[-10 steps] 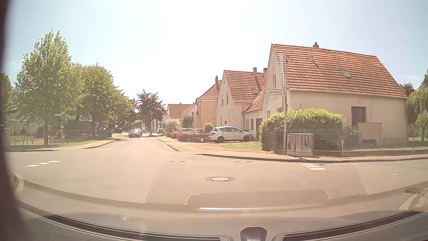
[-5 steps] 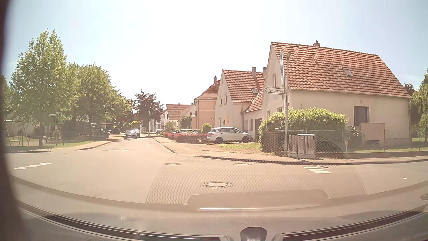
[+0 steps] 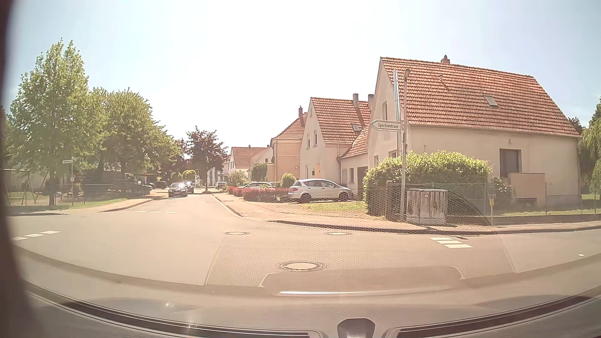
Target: Follow the waypoints while adhering to traffic rules and regulations
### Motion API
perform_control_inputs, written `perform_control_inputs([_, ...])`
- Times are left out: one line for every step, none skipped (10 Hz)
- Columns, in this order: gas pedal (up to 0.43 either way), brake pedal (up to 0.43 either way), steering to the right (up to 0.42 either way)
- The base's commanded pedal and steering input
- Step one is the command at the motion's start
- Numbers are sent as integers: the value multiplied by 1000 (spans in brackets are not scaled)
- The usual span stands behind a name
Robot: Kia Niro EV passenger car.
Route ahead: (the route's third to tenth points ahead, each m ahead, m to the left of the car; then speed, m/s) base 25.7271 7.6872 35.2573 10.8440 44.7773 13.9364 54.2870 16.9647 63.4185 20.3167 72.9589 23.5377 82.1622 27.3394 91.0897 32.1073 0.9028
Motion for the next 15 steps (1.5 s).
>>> perform_control_inputs([0,12,24])
perform_control_inputs([0,12,21])
perform_control_inputs([0,6,17])
perform_control_inputs([0,6,10])
perform_control_inputs([0,12,3])
perform_control_inputs([0,12,-6])
perform_control_inputs([67,6,-17])
perform_control_inputs([98,12,-27])
perform_control_inputs([98,12,-38])
perform_control_inputs([110,6,-52])
perform_control_inputs([118,12,-65])
perform_control_inputs([138,12,-81])
perform_control_inputs([150,12,-97])
perform_control_inputs([150,6,-114])
perform_control_inputs([150,12,-130])
